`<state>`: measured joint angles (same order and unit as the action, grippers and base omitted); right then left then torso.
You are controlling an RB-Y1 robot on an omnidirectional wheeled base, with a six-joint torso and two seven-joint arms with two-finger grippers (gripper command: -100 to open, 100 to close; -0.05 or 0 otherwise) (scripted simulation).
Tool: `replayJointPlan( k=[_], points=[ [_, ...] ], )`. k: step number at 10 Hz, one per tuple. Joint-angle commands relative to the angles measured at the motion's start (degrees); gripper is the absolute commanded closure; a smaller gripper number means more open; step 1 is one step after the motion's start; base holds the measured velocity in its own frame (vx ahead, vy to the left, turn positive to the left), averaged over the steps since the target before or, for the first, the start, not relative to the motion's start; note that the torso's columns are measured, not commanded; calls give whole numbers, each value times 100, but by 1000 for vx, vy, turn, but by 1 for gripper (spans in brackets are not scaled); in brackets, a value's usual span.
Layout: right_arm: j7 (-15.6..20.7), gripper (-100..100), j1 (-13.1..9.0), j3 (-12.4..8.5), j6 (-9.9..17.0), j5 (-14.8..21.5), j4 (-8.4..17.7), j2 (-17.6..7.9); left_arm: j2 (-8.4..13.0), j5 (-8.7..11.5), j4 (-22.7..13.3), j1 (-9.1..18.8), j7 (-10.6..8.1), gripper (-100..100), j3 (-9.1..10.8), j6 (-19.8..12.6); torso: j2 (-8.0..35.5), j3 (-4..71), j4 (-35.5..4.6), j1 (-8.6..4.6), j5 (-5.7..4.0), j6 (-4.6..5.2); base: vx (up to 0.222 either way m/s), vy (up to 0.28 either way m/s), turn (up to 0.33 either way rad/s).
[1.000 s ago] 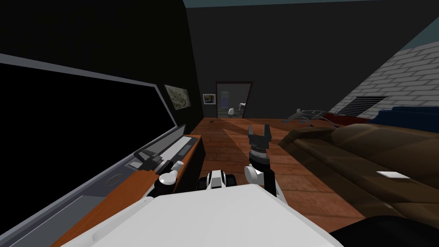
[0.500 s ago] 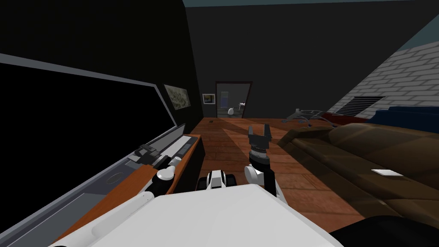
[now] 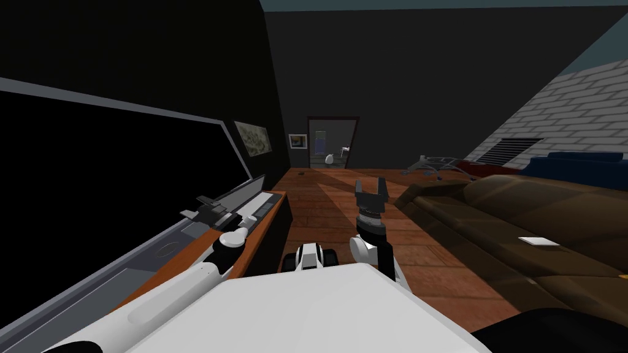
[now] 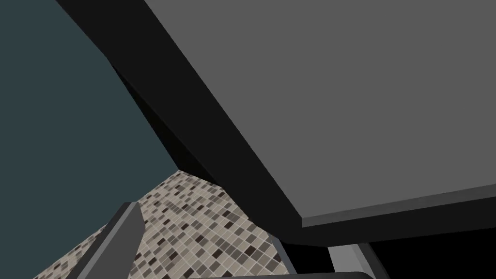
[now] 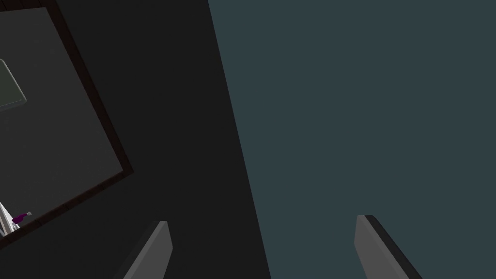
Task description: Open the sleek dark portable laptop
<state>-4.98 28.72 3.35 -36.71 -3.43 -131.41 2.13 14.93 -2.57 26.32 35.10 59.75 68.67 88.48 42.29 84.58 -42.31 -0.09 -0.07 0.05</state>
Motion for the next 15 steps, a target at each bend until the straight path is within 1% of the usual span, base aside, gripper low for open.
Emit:
replayJointPlan(
  k=[1,2,4,6,7,8,10,11,13,15],
  points=[
    [0,0,0,0,0,0,0,0,-112,-15,387,22,13,-100,-23,-226,-5,1,3,6,5,-4,-11,-8,-2],
    [0,0,1,0,0,0,0,0,-24,-17,386,161,54,-100,-64,-348,-11,5,6,16,8,-5,-21,-20,5],
    [0,0,0,0,0,0,0,0,72,-1,370,283,104,-100,-139,-599,1,0,0,0,1,-1,-38,-45,15],
    [0,0,0,0,0,0,0,0,98,38,343,337,140,-100,-238,-885,0,-1,2,2,3,-2,-35,-41,38],
    [0,0,1,0,0,0,0,0,88,53,336,338,147,-100,-267,-959,-5,1,4,6,6,2,-25,-31,48],
    [0,0,1,0,0,0,0,0,88,53,336,338,147,-100,-267,-959,-10,5,6,8,8,2,-10,-15,14],
    [0,0,1,-1,0,0,0,-1,48,91,324,323,160,-100,-325,-1111,-15,8,7,12,8,3,0,-7,43],
    [0,0,1,-1,0,0,0,0,-15,141,316,284,175,-100,-383,-1275,-17,9,8,14,10,3,1,-19,119],
    [0,0,1,0,0,0,0,0,-92,200,313,227,197,-100,-435,-1452,-14,6,9,11,12,3,5,-21,83],
    [0,0,2,-1,0,0,0,0,-274,334,325,84,252,-100,-515,-1793,-8,4,5,12,8,-6,21,-21,185]
  ],
)
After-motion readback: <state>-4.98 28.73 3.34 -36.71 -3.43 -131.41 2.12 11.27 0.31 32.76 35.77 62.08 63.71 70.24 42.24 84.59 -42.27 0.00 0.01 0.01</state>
